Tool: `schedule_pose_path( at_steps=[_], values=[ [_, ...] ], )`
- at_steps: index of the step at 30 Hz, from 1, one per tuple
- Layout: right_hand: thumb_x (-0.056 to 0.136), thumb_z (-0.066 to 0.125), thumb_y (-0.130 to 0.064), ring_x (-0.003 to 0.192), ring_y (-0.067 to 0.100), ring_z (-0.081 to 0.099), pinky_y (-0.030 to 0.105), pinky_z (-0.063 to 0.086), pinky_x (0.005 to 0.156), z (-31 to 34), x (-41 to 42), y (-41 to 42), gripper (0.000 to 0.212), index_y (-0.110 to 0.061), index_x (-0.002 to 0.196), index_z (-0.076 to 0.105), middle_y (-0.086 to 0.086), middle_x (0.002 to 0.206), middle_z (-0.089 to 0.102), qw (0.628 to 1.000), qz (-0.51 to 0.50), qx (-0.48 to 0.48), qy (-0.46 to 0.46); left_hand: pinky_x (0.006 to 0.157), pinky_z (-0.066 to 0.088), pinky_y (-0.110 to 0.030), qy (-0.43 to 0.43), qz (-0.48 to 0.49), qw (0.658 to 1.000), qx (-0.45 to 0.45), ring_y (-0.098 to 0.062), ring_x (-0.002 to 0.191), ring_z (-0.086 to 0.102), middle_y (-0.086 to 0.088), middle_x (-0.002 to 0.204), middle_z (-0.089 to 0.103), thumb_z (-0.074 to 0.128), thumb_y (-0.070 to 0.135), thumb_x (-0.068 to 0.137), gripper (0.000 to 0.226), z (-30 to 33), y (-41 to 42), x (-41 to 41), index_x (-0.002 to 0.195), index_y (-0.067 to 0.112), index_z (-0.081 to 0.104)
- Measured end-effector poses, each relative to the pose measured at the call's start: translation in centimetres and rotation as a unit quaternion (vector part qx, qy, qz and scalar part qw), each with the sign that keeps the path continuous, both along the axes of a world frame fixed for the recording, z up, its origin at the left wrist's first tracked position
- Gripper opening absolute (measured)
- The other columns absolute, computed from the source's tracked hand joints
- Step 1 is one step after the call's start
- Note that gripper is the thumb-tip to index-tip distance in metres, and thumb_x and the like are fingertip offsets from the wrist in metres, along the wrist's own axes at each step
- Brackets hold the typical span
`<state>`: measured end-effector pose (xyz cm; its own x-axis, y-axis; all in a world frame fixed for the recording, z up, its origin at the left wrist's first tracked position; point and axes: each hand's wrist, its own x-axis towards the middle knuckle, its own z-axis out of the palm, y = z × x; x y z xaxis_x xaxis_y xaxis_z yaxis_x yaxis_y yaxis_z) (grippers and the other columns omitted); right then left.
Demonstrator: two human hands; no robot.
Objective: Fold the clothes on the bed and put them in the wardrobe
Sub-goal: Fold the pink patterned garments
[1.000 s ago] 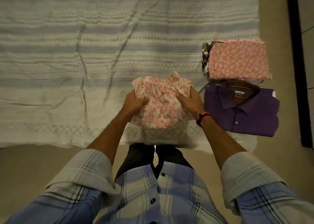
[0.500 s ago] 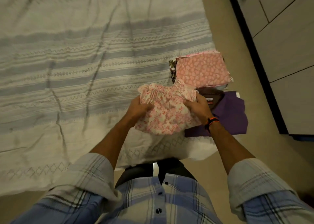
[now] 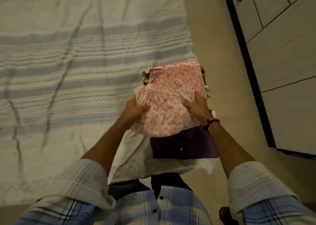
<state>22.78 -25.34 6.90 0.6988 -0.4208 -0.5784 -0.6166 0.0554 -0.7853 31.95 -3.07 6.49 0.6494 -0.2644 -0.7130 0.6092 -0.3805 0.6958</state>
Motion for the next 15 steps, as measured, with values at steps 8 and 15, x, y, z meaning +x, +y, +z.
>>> schedule_pose_path(
  at_steps=[8, 15],
  values=[
    [0.060, 0.074, -0.051, 0.135, 0.024, 0.047, 0.049, 0.043, 0.109, -5.3, 2.4, -8.9, 0.103, -0.012, 0.149, 0.038, 0.005, 0.149, 0.047, 0.999, 0.033, 0.027, 0.019, 0.080, 0.055, -0.035, 0.024, 0.036, 0.999, 0.016, -0.022, 0.105, 0.064, 0.000, 0.113, 0.066, 0.067, 0.007, 0.086, 0.047, -2.3, -6.5, 2.0, 0.131, 0.015, 0.055],
    [0.092, 0.062, 0.001, 0.099, 0.000, 0.065, 0.020, 0.055, 0.082, -2.5, 7.1, -11.8, 0.037, -0.018, 0.123, 0.058, -0.008, 0.113, 0.066, 0.998, 0.001, 0.032, -0.044, 0.079, 0.058, -0.034, -0.007, 0.098, 0.995, -0.019, -0.015, 0.098, 0.068, 0.002, 0.110, 0.069, 0.067, 0.006, 0.088, 0.041, -3.2, -10.1, 6.2, 0.127, 0.015, 0.058]
  ],
)
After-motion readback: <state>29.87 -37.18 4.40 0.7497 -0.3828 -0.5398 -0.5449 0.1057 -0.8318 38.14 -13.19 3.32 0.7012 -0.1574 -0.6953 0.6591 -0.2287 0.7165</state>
